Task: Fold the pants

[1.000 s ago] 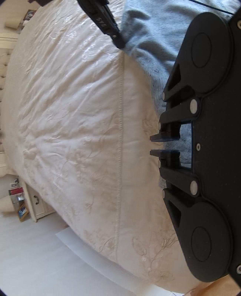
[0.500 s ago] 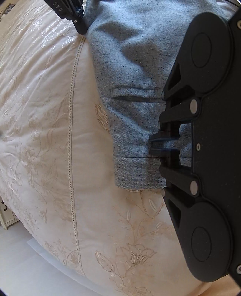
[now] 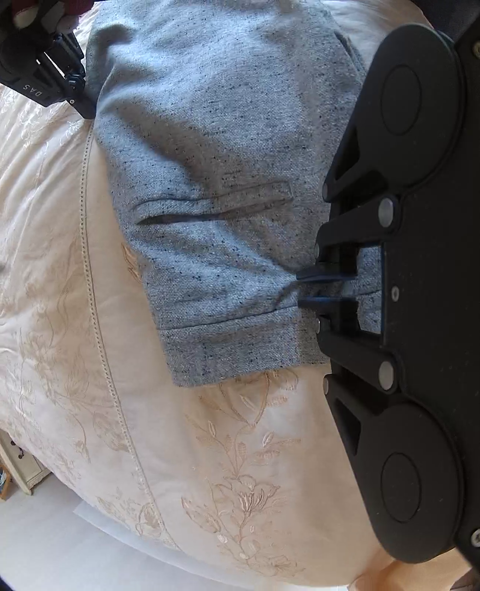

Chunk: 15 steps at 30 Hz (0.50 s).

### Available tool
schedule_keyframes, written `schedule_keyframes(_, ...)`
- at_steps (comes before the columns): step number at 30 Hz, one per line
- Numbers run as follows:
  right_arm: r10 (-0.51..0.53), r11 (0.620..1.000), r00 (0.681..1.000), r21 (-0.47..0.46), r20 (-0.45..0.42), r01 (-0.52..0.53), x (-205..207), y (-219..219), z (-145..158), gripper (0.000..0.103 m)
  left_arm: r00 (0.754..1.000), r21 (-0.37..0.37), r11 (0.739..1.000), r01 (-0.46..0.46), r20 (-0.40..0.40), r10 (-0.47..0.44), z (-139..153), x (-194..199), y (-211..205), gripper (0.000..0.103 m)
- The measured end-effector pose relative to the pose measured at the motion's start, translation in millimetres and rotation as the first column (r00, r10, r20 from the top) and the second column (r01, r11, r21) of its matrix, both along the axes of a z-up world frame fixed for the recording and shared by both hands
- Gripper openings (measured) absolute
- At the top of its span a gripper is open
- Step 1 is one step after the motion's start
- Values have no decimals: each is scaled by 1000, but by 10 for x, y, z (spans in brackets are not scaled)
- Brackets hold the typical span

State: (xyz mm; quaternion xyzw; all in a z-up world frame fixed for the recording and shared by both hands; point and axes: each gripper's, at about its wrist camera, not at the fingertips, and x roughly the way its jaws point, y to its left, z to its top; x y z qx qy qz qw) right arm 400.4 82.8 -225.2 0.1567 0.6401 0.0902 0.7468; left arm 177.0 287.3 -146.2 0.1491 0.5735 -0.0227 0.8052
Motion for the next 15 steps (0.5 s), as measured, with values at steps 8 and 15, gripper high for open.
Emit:
schedule_keyframes(8, 46, 999, 978, 0, 203, -47, -524, 4, 581, 21, 989, -151, 987, -50, 128, 69, 436, 71, -127, 17)
schedule_keyframes(15, 54, 997, 998, -59, 38, -51, -1087, 83, 116, 17, 996, -91, 994, 58, -69, -65, -150, -207, -280, 17)
